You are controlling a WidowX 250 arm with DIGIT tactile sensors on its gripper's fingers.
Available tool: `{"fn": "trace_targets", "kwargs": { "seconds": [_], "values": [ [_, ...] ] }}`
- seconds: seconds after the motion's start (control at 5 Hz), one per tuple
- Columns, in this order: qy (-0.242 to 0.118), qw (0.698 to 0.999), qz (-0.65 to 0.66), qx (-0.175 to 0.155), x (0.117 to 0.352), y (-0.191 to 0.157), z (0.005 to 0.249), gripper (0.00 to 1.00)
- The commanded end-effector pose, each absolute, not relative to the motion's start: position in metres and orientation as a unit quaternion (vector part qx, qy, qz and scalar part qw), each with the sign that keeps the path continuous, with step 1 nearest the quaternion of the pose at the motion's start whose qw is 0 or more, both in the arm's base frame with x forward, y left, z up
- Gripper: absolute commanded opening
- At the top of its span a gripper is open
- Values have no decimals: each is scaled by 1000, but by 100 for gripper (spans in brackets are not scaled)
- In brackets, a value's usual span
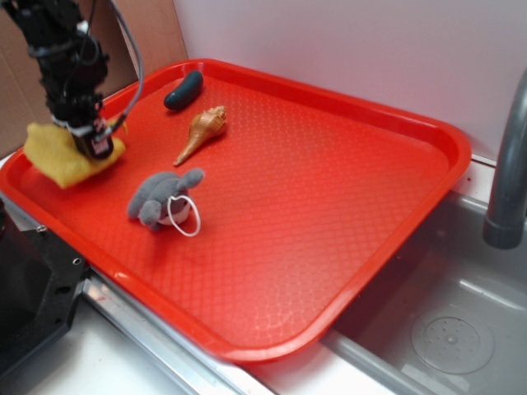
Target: Grab the yellow cloth.
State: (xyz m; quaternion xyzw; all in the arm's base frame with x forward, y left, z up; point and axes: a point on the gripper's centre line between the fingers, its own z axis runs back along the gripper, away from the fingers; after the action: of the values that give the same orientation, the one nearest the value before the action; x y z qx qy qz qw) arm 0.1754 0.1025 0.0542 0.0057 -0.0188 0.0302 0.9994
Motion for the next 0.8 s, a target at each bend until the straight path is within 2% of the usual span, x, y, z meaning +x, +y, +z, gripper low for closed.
{"fn": "trace_targets", "kwargs": {
  "seconds": [0.0,0.2,0.4,0.6],
  "values": [
    [-88,992,88,9,200,58,147,0],
    [-95,990,98,-18,214,31,190,0],
    [-88,991,96,-39,220,9,214,0],
    [-97,990,102,-32,219,-4,225,0]
  ]
}}
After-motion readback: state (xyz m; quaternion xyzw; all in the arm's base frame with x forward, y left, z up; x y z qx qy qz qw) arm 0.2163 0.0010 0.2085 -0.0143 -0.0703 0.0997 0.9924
